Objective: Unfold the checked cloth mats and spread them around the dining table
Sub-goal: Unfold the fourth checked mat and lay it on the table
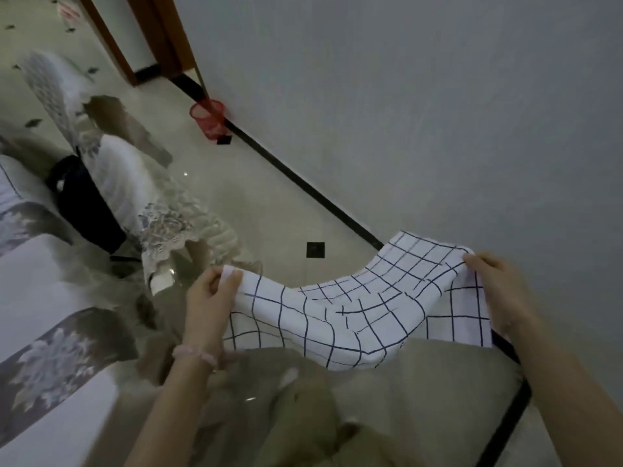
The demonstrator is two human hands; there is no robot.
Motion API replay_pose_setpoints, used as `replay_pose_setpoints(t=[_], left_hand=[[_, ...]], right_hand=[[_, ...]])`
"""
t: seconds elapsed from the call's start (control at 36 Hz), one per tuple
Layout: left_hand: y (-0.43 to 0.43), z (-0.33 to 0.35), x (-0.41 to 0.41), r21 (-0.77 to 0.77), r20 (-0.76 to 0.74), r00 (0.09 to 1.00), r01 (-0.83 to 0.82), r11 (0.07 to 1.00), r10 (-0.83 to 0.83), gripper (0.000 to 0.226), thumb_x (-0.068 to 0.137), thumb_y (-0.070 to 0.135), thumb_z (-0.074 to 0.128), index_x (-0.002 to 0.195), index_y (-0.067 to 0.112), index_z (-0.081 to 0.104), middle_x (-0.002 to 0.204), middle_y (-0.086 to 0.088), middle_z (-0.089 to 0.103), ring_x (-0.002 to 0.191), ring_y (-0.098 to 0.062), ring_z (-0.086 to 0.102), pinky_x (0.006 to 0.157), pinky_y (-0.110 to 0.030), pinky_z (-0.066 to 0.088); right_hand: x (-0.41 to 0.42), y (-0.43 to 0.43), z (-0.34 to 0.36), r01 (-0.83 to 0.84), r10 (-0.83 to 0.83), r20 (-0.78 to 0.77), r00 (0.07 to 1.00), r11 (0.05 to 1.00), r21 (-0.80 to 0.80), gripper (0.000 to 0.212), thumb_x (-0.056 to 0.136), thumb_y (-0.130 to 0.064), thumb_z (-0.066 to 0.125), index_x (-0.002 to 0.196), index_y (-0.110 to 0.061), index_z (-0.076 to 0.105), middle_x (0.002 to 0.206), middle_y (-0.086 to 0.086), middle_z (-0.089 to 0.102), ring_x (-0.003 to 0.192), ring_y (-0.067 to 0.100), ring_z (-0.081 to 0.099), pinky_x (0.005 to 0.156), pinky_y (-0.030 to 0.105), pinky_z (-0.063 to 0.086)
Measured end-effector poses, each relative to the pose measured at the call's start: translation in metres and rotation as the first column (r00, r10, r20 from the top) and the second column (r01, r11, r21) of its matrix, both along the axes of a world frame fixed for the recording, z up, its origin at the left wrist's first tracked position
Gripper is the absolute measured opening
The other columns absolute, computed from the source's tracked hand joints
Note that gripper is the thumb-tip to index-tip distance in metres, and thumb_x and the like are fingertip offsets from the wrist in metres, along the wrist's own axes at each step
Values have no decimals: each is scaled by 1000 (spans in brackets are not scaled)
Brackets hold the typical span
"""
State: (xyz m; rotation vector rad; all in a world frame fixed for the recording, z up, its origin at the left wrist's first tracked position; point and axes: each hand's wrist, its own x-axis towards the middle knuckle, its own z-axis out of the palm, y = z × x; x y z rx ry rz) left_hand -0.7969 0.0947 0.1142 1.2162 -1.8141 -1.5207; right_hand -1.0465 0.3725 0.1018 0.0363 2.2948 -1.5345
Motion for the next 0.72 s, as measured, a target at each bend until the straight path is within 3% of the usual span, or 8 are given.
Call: replay_pose_setpoints(t=[0.03, 0.08, 0.22, 0.33, 0.44, 0.53, 0.61, 0.72], left_hand=[[-5, 3, -14, -10, -15, 1000, -6, 1000, 6, 11, 91, 16, 56, 90, 8, 63, 81, 0, 63, 72, -8, 56, 64, -23, 43], [-18, 8, -41, -22, -42, 999, -20, 1000, 19, 10, 91, 16, 56, 90, 10, 64, 82, -1, 63, 74, -8, 56, 65, -23, 46], [-65, 7, -105, -21, -60, 998, -28, 999, 26, 10, 91, 20, 57, 83, 19, 63, 84, -3, 65, 77, -13, 60, 72, -29, 49], [-113, -10, -150, -8, -71, 997, -37, 999, 37, 11, 90, 20, 57, 83, 14, 63, 77, -2, 62, 73, -13, 58, 69, -30, 48], [-167, -10, -188, -53, -46, 998, -52, 997, 49, 13, 90, 13, 58, 77, 10, 60, 60, 10, 55, 54, 5, 51, 55, -9, 41], [-213, 3, -204, -32, -78, 989, -132, 991, 129, 10, 88, 17, 60, 81, 11, 63, 64, 9, 60, 65, -6, 56, 64, -23, 46], [-257, 27, -210, -96, -109, 967, -240, 966, 230, 10, 86, 21, 61, 87, 12, 64, 65, 13, 63, 66, -3, 58, 64, -21, 49], [-300, 62, -196, -147, -191, 910, -396, 906, 367, 18, 77, 32, 57, 86, 18, 65, 75, 3, 66, 75, -16, 63, 69, -37, 52]], right_hand=[[-11, -10, 3, -9, 9, -15, 1000, 1000, 1, 18, 90, -22, 57, 88, -8, 68, 92, 17, 68, 87, 32, 64, 80, 43, 53], [-34, -30, 5, -51, 50, -38, 998, 999, -19, 17, 91, -20, 55, 80, -17, 68, 84, 6, 67, 79, 18, 63, 74, 34, 51], [-90, -91, 4, -101, 99, -106, 989, 995, -16, 18, 92, -16, 54, 76, -15, 61, 71, -2, 58, 60, 0, 54, 60, 18, 42], [-133, -152, -10, -156, 159, -110, 981, 987, 35, 15, 92, -15, 54, 89, -5, 65, 77, 5, 62, 69, 14, 56, 63, 25, 44], [-173, -230, -4, -220, 223, -67, 972, 974, 50, 17, 91, -14, 55, 92, -2, 66, 85, 13, 66, 79, 25, 59, 80, 38, 50], [-203, -297, 12, -285, 286, -99, 953, 958, 22, 14, 91, -14, 55, 92, -6, 67, 80, 4, 65, 77, 20, 58, 76, 32, 47], [-226, -363, 33, -345, 335, -150, 930, 938, -40, 14, 92, -12, 54, 97, -7, 66, 80, -1, 64, 74, 11, 58, 68, 23, 47], [-243, -453, 54, -441, 411, -211, 887, 889, -122, 12, 91, -12, 54, 93, -8, 66, 72, -7, 64, 58, -7, 58, 57, 8, 47]])
